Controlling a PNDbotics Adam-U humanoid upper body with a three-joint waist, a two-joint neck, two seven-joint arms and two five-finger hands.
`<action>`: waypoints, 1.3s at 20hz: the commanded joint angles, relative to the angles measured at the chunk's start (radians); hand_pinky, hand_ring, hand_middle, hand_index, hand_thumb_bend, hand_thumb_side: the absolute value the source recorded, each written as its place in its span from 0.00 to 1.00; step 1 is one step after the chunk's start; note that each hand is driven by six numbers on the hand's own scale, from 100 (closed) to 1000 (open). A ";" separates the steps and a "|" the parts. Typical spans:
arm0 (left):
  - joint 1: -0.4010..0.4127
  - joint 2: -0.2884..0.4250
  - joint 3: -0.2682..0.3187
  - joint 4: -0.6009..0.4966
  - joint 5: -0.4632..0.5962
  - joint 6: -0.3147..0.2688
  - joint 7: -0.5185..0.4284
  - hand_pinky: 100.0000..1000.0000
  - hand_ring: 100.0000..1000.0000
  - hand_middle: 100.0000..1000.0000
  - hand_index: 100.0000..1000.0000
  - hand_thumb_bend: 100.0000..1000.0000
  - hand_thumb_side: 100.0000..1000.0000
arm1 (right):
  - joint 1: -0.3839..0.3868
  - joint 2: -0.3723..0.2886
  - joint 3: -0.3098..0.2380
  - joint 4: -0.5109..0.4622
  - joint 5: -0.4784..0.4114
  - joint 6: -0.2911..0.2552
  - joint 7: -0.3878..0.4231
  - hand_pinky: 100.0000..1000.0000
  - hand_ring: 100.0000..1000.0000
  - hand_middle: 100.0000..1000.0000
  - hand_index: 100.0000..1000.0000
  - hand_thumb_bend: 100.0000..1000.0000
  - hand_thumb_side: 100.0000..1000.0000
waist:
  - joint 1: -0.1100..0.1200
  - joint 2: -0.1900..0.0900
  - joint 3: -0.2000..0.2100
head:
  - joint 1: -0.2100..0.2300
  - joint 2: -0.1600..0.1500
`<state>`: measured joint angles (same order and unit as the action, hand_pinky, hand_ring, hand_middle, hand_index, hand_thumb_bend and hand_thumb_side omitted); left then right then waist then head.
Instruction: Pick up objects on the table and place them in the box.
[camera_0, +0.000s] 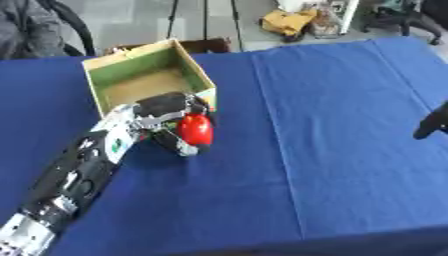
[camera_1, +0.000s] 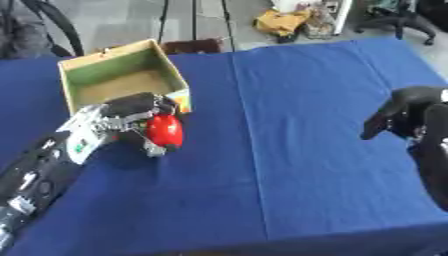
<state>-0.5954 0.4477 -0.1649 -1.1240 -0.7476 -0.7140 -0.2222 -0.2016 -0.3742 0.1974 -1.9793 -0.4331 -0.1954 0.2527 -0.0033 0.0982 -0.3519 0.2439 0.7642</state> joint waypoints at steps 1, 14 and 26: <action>-0.032 0.045 0.037 -0.029 0.042 0.024 0.013 0.00 0.19 0.48 0.73 0.00 0.20 | -0.009 -0.013 -0.006 -0.021 -0.009 -0.004 0.006 0.46 0.53 0.52 0.70 0.00 0.50 | -0.003 -0.015 -0.003 | 0.001 -0.003; -0.039 0.084 0.149 -0.043 0.081 0.254 0.104 0.00 0.22 0.48 0.73 0.00 0.18 | 0.000 -0.009 0.002 -0.021 0.000 0.007 0.012 0.46 0.53 0.52 0.70 0.00 0.50 | 0.000 -0.017 -0.006 | -0.004 -0.006; -0.064 0.122 0.176 0.128 -0.150 0.472 0.209 0.13 0.39 0.58 0.78 0.00 0.16 | 0.002 -0.007 0.013 -0.021 0.009 0.016 0.019 0.46 0.53 0.52 0.70 0.00 0.50 | 0.008 -0.015 -0.022 | 0.004 -0.008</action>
<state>-0.6364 0.5295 -0.0006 -0.9999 -0.8727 -0.2538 -0.0152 -0.1926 -0.3738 0.2113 -1.9793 -0.4277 -0.1828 0.2718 0.0045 0.0928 -0.3725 0.2448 0.7637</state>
